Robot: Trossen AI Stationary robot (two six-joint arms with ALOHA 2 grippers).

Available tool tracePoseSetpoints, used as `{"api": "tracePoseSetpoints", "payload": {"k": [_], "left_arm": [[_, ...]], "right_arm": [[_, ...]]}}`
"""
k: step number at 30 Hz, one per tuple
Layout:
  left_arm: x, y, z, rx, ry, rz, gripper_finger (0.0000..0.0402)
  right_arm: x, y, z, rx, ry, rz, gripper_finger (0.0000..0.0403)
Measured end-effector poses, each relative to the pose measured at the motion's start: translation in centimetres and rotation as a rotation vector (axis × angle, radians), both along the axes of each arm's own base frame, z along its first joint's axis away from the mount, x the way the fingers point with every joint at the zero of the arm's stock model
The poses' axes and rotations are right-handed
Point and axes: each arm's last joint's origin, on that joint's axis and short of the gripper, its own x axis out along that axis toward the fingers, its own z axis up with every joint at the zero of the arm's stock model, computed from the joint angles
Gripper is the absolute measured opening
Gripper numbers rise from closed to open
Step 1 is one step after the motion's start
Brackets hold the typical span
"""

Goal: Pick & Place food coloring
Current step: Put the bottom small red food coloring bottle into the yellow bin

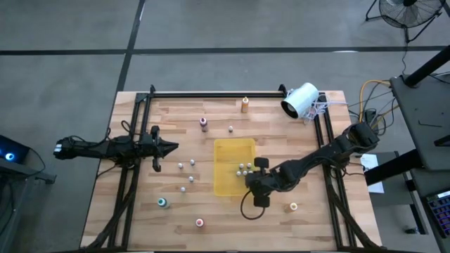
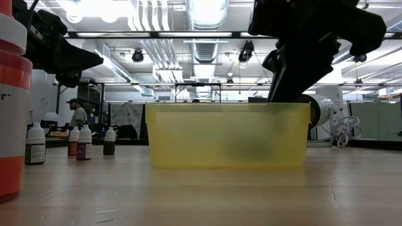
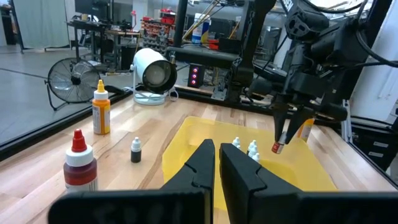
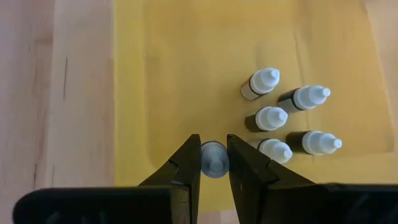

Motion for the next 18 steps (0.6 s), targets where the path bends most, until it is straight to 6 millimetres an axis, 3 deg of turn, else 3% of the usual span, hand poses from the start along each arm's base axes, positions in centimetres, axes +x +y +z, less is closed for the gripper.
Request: {"api": "tracePoseSetpoints", "payload": {"k": [18], "left_arm": [[0.0, 0.0, 0.0, 0.0, 0.0, 0.0, 0.0]], "right_arm": [[-0.19, -0.86, -0.74, -0.013, 0.027, -0.01, 0.0054]]}}
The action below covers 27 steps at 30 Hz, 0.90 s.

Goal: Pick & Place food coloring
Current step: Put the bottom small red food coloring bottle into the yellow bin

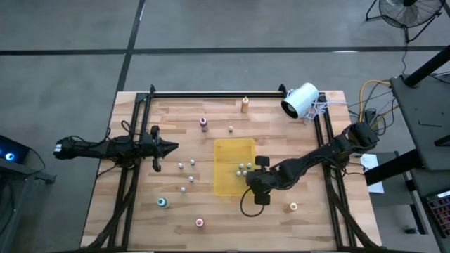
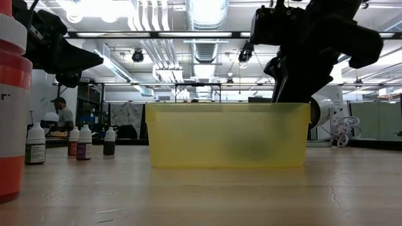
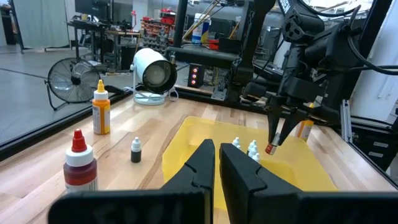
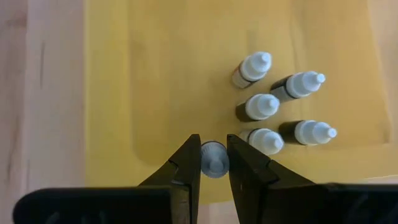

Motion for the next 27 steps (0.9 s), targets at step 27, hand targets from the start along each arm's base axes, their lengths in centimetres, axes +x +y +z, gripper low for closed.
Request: {"api": "tracePoseSetpoints", "payload": {"k": [27], "left_arm": [[0.0, 0.0, 0.0, 0.0, 0.0, 0.0, 0.0]], "right_arm": [[0.8, -0.5, -0.8, 0.011, 0.023, 0.02, 0.0054]]}}
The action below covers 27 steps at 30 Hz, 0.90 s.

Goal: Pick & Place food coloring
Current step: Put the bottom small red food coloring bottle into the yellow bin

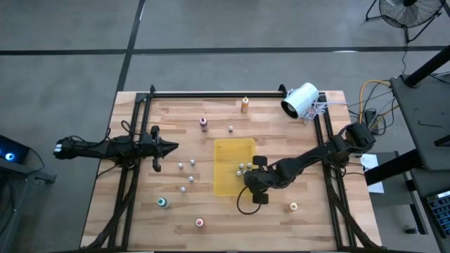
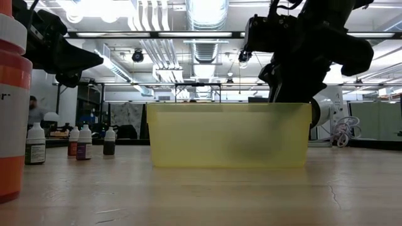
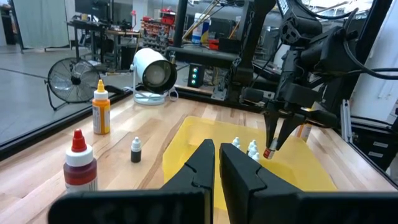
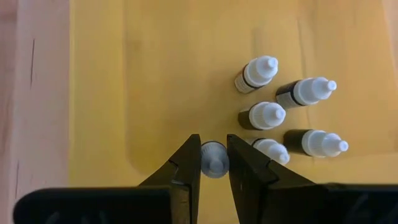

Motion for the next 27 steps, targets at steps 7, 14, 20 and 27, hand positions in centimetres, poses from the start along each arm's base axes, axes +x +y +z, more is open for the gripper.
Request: {"api": "tracePoseSetpoints", "payload": {"k": [7, 14, 20, 27], "left_arm": [[0.0, 0.0, 0.0, 0.0, 0.0, 0.0, 0.0], [0.0, 0.0, 0.0, 0.0, 0.0, 0.0, 0.0], [0.0, 0.0, 0.0, 0.0, 0.0, 0.0, 0.0], [0.0, 0.0, 0.0, 0.0, 0.0, -0.001, 0.0]], "right_arm": [[0.0, 0.1, 0.0, 0.019, 0.0, 0.021, 0.0054], [0.1, 0.3, 0.1, 0.003, -0.008, 0.067, 0.0054], [0.1, 0.3, -0.4, -0.012, 0.007, 0.096, 0.0054], [0.3, 0.4, -1.2, -0.003, 0.028, 0.107, 0.0054]]}}
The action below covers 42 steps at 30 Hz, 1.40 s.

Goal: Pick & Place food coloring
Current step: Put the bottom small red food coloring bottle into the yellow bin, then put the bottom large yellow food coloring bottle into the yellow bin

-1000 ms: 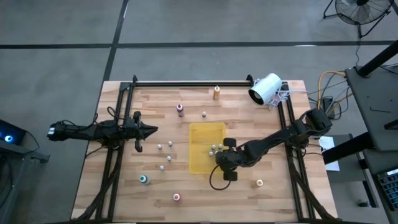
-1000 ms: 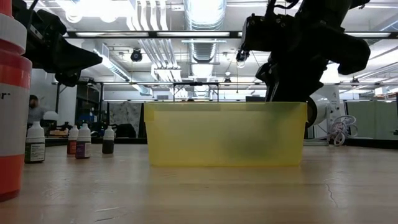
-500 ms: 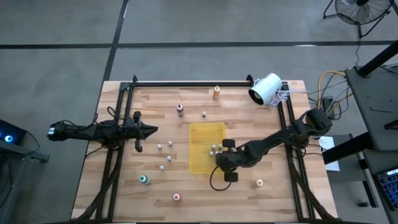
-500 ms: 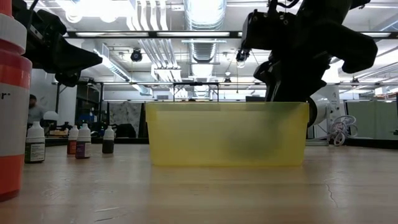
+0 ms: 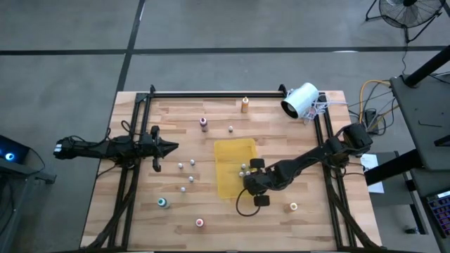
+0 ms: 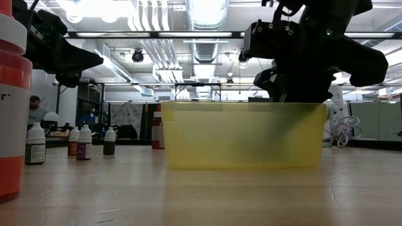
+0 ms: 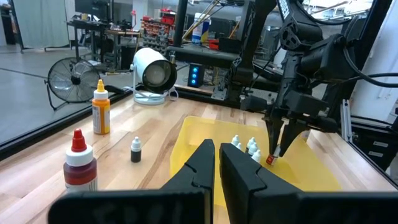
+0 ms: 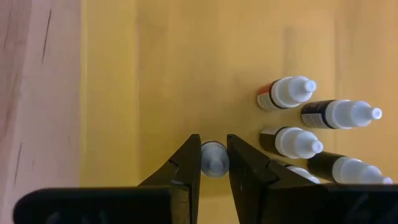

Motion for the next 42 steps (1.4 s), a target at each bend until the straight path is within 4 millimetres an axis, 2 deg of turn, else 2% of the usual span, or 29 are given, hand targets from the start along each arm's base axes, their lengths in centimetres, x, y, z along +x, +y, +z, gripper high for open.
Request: {"api": "tracePoseSetpoints", "payload": {"k": [7, 17, 27, 36, 42], "left_arm": [[0.0, 0.0, 0.0, 0.0, 0.0, 0.0, 0.0], [0.0, 0.0, 0.0, 0.0, 0.0, 0.0, 0.0], [0.0, 0.0, 0.0, 0.0, 0.0, 0.0, 0.0], [0.0, 0.0, 0.0, 0.0, 0.0, 0.0, 0.0], [0.0, 0.0, 0.0, 0.0, 0.0, 0.0, 0.0]], "right_arm": [[0.0, 0.0, 0.0, -0.001, 0.001, 0.001, 0.0056], [0.0, 0.0, 0.0, 0.0, 0.0, -0.001, 0.0095], [0.0, 0.0, 0.1, 0.002, -0.003, -0.002, 0.0103], [-0.3, -0.1, 1.6, 0.018, -0.04, -0.007, 0.0112], [-1.0, 0.3, 3.9, 0.067, -0.11, -0.028, 0.0124]]}}
